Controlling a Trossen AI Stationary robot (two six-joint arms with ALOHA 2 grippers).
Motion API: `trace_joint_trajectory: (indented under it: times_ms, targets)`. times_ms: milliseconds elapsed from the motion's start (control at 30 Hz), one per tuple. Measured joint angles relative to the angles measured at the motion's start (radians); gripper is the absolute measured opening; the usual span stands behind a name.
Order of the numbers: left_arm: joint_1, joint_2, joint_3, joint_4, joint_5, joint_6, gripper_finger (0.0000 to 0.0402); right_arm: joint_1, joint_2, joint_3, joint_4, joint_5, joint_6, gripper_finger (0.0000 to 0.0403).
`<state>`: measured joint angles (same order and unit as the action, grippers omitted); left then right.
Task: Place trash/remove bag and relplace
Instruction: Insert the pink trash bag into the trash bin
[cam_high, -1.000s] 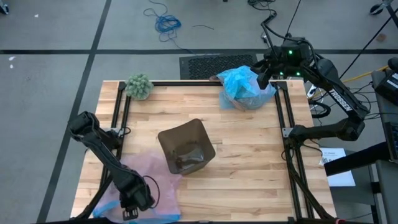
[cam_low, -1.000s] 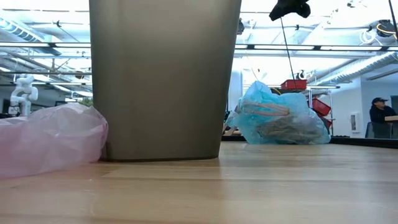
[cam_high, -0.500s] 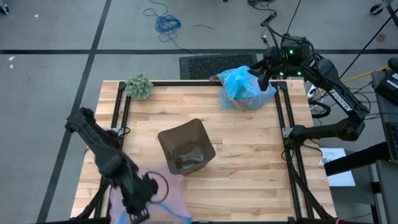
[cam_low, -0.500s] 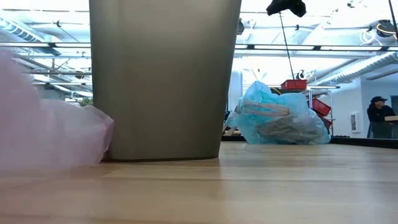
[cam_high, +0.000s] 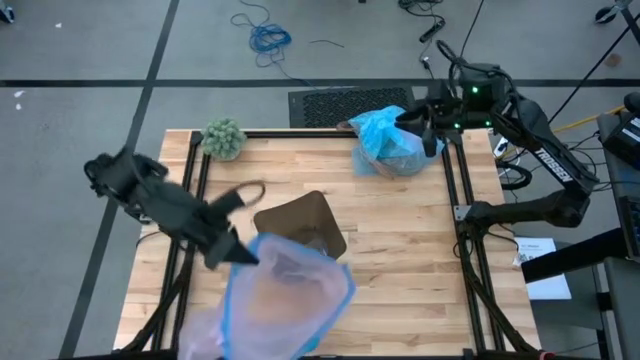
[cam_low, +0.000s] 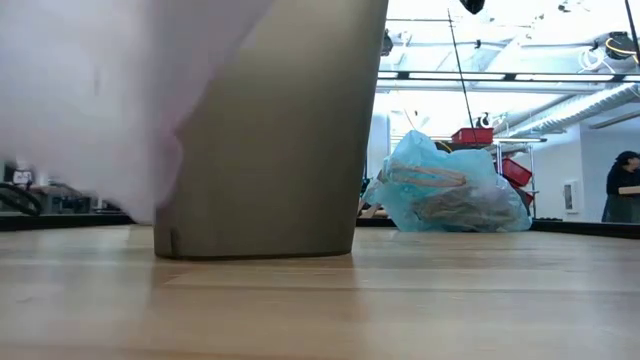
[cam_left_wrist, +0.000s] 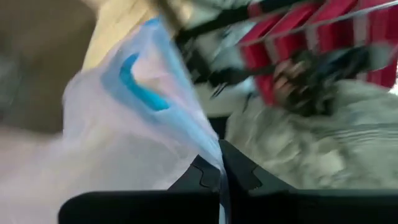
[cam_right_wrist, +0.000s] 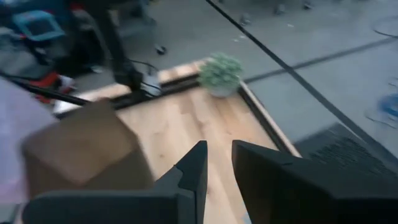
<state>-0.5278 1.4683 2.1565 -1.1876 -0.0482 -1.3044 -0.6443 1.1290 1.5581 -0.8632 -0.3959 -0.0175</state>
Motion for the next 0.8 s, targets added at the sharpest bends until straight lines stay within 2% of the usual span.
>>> trace_joint_trajectory:
  times_ms: [167, 300, 533, 800]
  targets:
    - [0.097, 0.001, 0.081, 0.048, -0.036, 0.155, 0.0, 0.027, -0.023, 0.0, 0.105, -0.205, 0.058, 0.005]
    - [0.187, 0.0, 0.104, 0.122, -0.042, 0.286, 0.0, 0.07, -0.026, 0.0, 0.292, -0.335, 0.183, 0.0032]
    - [0.331, 0.001, 0.107, 0.288, 0.021, 0.47, 0.0, 0.185, 0.019, 0.0, 0.616, -0.371, 0.297, 0.0002]
    - [0.459, 0.001, 0.107, 0.345, 0.149, 0.583, 0.0, 0.294, 0.144, 0.0, 0.778, -0.372, 0.321, 0.0001]
